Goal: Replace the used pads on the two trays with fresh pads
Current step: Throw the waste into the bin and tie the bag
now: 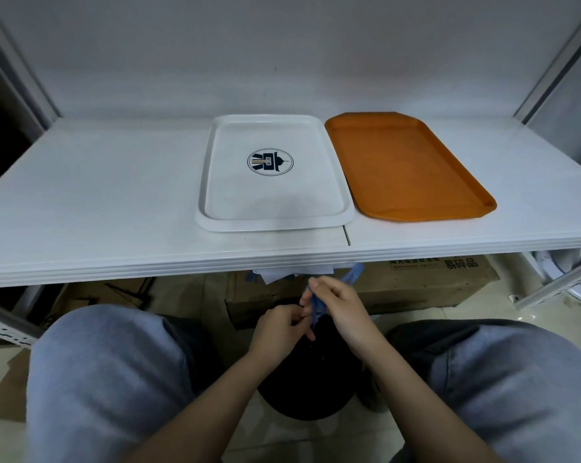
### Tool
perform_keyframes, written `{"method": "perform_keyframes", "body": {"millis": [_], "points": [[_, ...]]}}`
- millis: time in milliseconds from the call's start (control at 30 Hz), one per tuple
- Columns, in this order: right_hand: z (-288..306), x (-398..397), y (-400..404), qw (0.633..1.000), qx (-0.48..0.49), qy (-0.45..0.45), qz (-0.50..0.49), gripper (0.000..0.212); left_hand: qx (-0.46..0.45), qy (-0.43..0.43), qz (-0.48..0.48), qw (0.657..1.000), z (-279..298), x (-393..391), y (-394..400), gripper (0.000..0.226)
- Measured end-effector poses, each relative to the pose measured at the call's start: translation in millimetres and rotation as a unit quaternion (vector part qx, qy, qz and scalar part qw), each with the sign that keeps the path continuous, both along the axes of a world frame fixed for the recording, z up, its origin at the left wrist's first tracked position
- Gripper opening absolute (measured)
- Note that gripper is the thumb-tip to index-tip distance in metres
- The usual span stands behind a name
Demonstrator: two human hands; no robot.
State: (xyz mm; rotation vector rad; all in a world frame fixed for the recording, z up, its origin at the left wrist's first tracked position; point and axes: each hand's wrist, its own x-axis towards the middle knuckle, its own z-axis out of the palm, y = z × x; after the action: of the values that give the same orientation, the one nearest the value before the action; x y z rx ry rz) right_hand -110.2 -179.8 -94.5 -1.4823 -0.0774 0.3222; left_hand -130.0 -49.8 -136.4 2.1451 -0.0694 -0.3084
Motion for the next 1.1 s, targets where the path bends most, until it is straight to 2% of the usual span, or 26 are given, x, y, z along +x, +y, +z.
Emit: {"method": "perform_keyframes", "body": {"millis": [167, 367, 433, 567, 667, 733, 967, 1100], "points": [[9, 6, 6, 0.998, -0.052, -0.025, 0.036, 0.029, 0.017, 0.006, -0.078, 0.997, 1, 0, 9, 0.027], [6, 7, 10, 0.994, -0.09, 0.005, 0.065, 0.021, 0.061, -0.042, -0.042, 0.996, 2, -1, 8, 0.039], [-1, 6, 5, 0.985, -0.159, -0.031, 0.065, 0.014, 0.026, -0.025, -0.041, 0.999, 3, -1, 7, 0.039], [-13, 0, -9, 0.93, -0.349, -0.094, 0.064, 0.014, -0.09, 0.023, -0.021, 0.995, 2, 1, 11, 0.03], [-19, -2, -15, 0.904, -0.407, -0.116, 0.06, 0.009, -0.157, 0.045, -0.018, 0.986, 3, 1, 13, 0.023], [-22, -2, -17, 0.903, -0.409, -0.109, 0.068, 0.005, -0.163, 0.048, -0.015, 0.985, 4, 1, 14, 0.021], [-24, 2, -20, 0.932, -0.349, -0.059, 0.077, 0.014, -0.213, 0.067, 0.003, 0.975, 2, 2, 18, 0.027], [-25, 3, -21, 0.933, -0.344, -0.064, 0.081, 0.009, -0.226, 0.067, 0.001, 0.972, 4, 4, 19, 0.029]]}}
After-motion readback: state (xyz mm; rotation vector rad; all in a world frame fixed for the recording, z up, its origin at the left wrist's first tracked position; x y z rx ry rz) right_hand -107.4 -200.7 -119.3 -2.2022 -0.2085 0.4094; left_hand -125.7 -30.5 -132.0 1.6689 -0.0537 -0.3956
